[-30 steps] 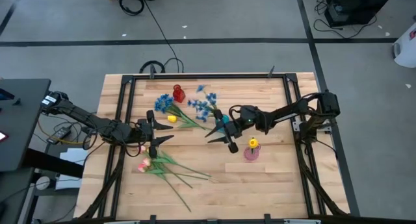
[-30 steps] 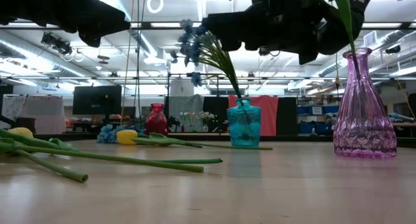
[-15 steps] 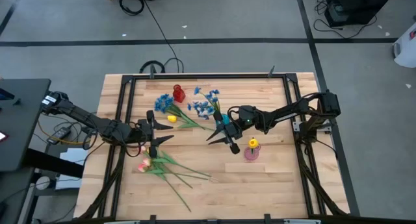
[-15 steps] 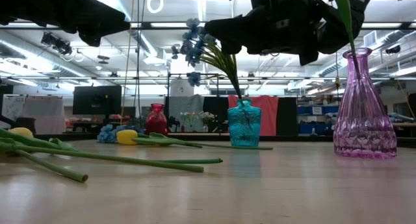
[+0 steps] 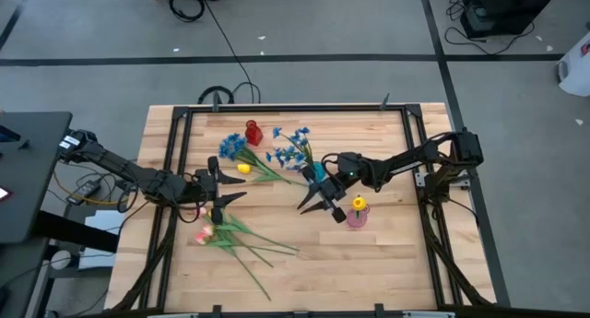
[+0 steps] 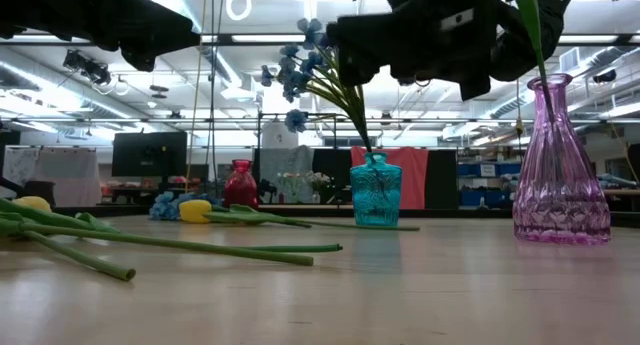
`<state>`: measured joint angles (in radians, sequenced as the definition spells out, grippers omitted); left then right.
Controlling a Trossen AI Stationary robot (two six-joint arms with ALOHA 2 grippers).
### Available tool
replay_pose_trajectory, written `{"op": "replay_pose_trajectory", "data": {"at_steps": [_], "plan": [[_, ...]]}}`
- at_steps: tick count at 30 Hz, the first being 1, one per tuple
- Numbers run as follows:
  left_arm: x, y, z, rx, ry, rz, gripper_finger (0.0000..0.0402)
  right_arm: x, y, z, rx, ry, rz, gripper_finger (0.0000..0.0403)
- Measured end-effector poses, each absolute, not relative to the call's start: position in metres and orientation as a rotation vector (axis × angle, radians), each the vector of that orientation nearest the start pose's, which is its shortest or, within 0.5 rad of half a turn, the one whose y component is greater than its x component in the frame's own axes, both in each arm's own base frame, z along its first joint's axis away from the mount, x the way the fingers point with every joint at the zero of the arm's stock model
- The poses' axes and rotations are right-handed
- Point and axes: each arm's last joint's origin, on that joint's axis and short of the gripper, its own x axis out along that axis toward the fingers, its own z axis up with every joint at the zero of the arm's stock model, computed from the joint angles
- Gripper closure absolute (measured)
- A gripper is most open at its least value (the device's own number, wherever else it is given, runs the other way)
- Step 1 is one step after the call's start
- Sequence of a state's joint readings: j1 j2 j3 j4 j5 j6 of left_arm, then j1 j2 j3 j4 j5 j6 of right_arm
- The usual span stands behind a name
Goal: Sort flowers into vase by color
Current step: Adjust the blue flower vase
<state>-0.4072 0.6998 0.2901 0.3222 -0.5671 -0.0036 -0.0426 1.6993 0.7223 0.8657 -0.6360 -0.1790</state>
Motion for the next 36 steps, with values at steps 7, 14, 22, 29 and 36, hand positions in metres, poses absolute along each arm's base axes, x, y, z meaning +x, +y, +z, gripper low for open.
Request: {"op": "replay_pose_trajectory", "data": {"at_steps": [7,14,22,29,36], "plan": [[0.152,-0.048,0.223,0.036,0.074,0.160,0.0234,0.329,-0.002,0.166,-0.073,0.274,0.508,0.0323],[0.152,-0.048,0.223,0.032,0.072,0.161,0.0234,0.326,-0.003,0.158,-0.051,0.370,0.456,0.0323],[0.152,-0.049,0.225,0.021,0.054,0.160,0.0234,0.324,0.003,0.156,0.043,0.405,0.545,0.0323],[0.152,-0.048,0.225,0.021,0.054,0.161,0.0234,0.322,0.000,0.152,0.083,0.458,0.553,0.0323],[0.152,-0.049,0.226,0.018,0.049,0.161,0.0234,0.325,-0.001,0.142,0.090,0.467,0.551,0.0324]]}}
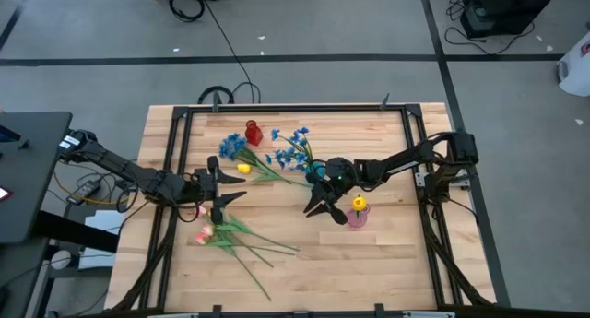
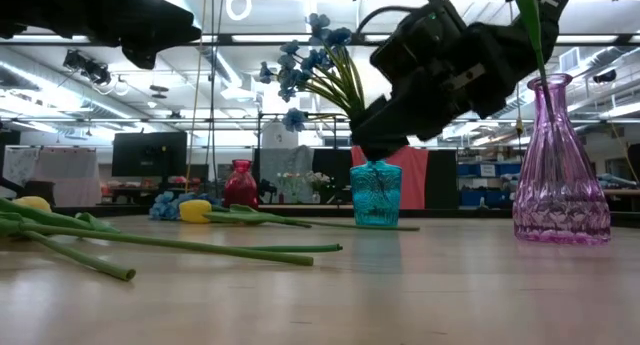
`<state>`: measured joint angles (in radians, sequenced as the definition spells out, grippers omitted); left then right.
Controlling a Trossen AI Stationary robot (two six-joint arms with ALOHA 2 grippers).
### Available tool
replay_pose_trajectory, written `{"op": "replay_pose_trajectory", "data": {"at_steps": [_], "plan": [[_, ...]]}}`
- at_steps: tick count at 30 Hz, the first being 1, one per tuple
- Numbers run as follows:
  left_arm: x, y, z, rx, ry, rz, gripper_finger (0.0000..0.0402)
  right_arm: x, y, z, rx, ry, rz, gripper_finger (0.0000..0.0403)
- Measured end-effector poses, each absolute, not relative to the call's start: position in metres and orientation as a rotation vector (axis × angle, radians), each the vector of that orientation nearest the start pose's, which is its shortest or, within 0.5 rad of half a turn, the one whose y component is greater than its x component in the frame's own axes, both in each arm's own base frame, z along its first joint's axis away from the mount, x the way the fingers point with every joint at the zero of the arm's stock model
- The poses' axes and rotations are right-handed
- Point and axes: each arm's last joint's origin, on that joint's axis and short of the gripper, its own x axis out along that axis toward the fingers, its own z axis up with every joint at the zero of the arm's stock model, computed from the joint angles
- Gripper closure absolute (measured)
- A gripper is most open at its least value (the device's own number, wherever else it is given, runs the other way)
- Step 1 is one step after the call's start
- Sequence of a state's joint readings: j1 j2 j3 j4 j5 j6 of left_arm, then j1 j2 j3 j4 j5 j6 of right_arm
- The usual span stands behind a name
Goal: Sort flowers into vase by color
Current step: Adjust the blue flower vase
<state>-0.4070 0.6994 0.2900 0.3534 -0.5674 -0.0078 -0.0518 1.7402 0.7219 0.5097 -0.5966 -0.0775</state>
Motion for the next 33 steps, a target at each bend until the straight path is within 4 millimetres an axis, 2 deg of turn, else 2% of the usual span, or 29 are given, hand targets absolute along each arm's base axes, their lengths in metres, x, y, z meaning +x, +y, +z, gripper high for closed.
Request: {"op": "replay_pose_trajectory", "data": {"at_steps": [7,18,24,33], "plan": [[0.152,-0.049,0.226,0.018,0.048,0.160,0.0234,0.333,0.004,0.119,0.143,0.458,0.579,0.0324],[0.152,-0.049,0.225,0.026,0.060,0.157,0.0234,0.332,0.006,0.112,0.113,0.513,0.538,0.0324],[0.152,-0.049,0.224,0.031,0.065,0.153,0.0234,0.328,-0.005,0.106,0.115,0.588,0.477,0.0324],[0.152,-0.049,0.224,0.032,0.065,0.153,0.0234,0.327,-0.021,0.105,0.078,0.586,0.407,0.0324]]}}
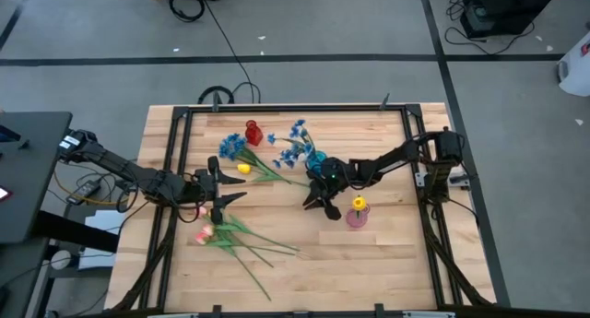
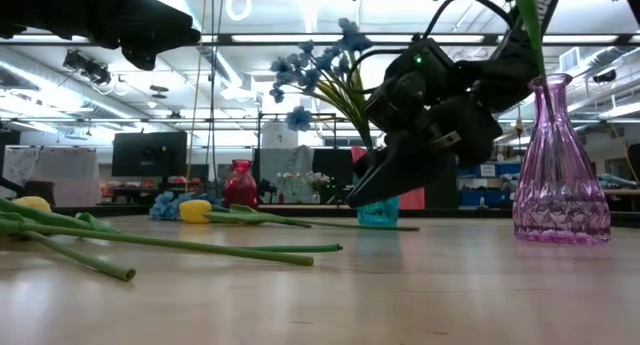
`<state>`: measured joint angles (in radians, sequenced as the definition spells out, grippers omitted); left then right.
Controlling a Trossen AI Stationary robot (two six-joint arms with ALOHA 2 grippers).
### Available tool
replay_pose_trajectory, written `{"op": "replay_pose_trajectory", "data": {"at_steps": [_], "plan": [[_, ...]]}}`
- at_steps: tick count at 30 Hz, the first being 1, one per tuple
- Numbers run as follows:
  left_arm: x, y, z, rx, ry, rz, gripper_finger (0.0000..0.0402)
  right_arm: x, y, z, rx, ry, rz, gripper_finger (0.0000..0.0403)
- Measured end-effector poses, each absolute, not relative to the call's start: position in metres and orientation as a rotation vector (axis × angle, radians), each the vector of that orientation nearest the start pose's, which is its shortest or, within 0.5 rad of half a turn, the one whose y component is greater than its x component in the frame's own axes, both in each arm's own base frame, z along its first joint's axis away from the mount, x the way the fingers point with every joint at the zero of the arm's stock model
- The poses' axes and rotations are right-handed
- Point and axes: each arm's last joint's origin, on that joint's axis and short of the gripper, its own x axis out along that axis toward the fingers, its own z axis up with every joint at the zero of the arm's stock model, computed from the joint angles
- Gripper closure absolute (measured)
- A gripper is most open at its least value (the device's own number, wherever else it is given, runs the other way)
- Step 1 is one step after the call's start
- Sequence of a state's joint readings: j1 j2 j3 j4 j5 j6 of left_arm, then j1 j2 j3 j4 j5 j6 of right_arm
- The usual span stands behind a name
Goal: Sort flowers into vase by color
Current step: Adjust the blue flower vase, then put the top yellow tulip into the violet flower vase
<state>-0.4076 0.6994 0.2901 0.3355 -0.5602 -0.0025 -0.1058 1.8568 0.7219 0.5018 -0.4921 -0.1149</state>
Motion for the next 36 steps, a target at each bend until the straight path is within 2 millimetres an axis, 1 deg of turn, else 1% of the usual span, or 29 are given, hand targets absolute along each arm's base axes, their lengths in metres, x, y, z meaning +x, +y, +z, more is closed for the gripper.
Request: {"op": "replay_pose_trajectory", "data": {"at_steps": [9,13,16,21,26,30,36], "plan": [[0.152,-0.049,0.222,0.038,0.082,0.153,0.0234,0.325,-0.045,0.104,0.066,0.595,0.299,0.0324],[0.152,-0.049,0.222,0.035,0.083,0.153,0.0234,0.324,-0.049,0.104,0.066,0.594,0.276,0.0324],[0.152,-0.049,0.222,0.034,0.082,0.153,0.0234,0.325,-0.046,0.104,0.039,0.597,0.246,0.0324],[0.152,-0.049,0.222,0.033,0.082,0.153,0.0234,0.328,-0.034,0.103,-0.016,0.616,0.152,0.0324],[0.152,-0.049,0.222,0.032,0.082,0.153,0.0234,0.329,-0.024,0.103,-0.043,0.618,0.121,0.0324],[0.152,-0.049,0.222,0.032,0.082,0.153,0.0234,0.330,-0.023,0.103,-0.036,0.625,0.034,0.0324],[0.152,-0.049,0.222,0.032,0.082,0.153,0.0234,0.329,-0.029,0.103,0.058,0.626,-0.029,0.0324]]}}
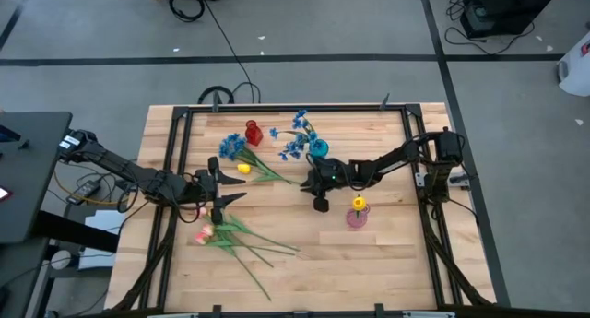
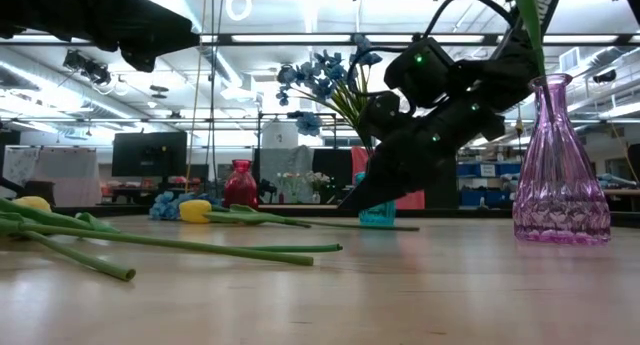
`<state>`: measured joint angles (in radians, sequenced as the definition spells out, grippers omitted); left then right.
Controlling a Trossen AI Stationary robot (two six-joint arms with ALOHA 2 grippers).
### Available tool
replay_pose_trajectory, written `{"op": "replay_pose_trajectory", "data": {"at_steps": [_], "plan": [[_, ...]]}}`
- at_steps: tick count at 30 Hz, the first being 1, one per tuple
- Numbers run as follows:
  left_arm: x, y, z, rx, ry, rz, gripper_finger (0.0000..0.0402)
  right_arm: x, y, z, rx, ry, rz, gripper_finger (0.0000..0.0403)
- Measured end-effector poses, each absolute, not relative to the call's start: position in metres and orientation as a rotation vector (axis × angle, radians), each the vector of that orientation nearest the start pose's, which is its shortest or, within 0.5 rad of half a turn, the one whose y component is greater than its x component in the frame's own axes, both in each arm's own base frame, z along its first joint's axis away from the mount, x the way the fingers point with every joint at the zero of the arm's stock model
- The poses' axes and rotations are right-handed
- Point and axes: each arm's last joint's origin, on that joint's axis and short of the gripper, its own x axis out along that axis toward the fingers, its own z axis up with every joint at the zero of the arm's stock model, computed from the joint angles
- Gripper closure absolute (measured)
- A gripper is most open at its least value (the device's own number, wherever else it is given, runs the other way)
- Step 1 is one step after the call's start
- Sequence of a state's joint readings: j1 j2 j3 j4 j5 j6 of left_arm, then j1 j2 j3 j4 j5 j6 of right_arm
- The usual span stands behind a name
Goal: Sort flowers into vase by color
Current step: Put the top yellow tulip into the violet flower vase
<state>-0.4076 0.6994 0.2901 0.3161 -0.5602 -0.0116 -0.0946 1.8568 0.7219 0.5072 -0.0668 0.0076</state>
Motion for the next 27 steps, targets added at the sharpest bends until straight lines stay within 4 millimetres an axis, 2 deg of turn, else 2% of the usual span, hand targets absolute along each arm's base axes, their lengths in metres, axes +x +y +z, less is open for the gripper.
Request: {"op": "replay_pose_trajectory", "data": {"at_steps": [9,19,27], "plan": [[0.152,-0.049,0.222,0.031,0.082,0.153,0.0234,0.327,-0.025,0.099,0.021,0.678,-0.149,0.0324],[0.152,-0.049,0.222,0.033,0.081,0.153,0.0234,0.324,-0.021,0.096,0.041,0.723,-0.165,0.0290],[0.152,-0.049,0.223,0.031,0.079,0.153,0.0234,0.325,-0.020,0.096,0.025,0.712,-0.160,0.0298]]}}
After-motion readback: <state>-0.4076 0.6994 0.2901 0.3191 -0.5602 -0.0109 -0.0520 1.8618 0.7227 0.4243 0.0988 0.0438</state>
